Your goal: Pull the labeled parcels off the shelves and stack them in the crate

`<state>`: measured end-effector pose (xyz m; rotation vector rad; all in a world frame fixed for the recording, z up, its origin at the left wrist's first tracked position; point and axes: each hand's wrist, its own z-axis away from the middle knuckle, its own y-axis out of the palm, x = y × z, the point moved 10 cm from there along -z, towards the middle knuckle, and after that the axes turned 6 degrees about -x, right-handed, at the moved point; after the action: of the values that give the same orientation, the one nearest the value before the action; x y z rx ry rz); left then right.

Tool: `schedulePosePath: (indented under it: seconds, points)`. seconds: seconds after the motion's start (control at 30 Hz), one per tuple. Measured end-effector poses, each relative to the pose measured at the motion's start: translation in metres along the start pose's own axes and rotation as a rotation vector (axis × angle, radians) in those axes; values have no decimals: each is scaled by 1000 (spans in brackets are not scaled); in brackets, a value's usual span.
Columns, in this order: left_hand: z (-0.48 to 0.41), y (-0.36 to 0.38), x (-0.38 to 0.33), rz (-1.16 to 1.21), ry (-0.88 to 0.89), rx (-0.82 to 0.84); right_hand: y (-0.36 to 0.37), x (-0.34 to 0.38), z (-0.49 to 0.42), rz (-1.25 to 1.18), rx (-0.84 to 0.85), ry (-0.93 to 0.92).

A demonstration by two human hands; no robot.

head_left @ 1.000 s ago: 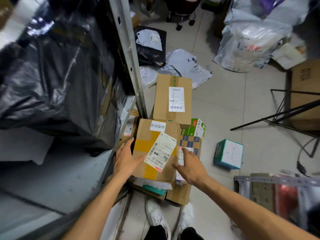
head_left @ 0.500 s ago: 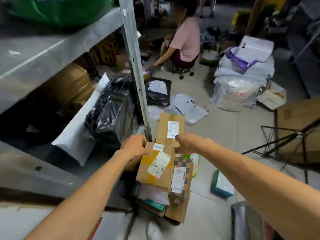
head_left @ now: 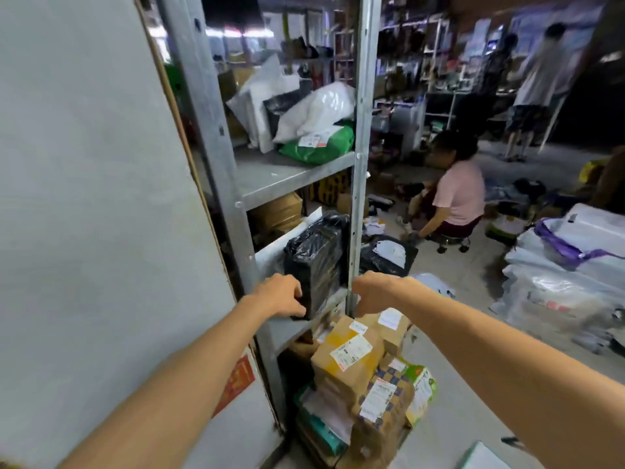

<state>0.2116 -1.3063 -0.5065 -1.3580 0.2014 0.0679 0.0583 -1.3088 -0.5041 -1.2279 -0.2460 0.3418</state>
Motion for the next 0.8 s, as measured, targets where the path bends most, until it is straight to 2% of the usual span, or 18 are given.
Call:
schedulePosePath:
  seconds: [0.3,0.53,0.8]
  points:
    - [170,-40,133,25,-354,-144,-53,206,50,51,-134,-398]
    - [343,-31,233,85,-661,-200,-31,391,113,153,-132,-669]
    - [601,23,321,186,-1123,-231,20,592,245,265,-68,-1145]
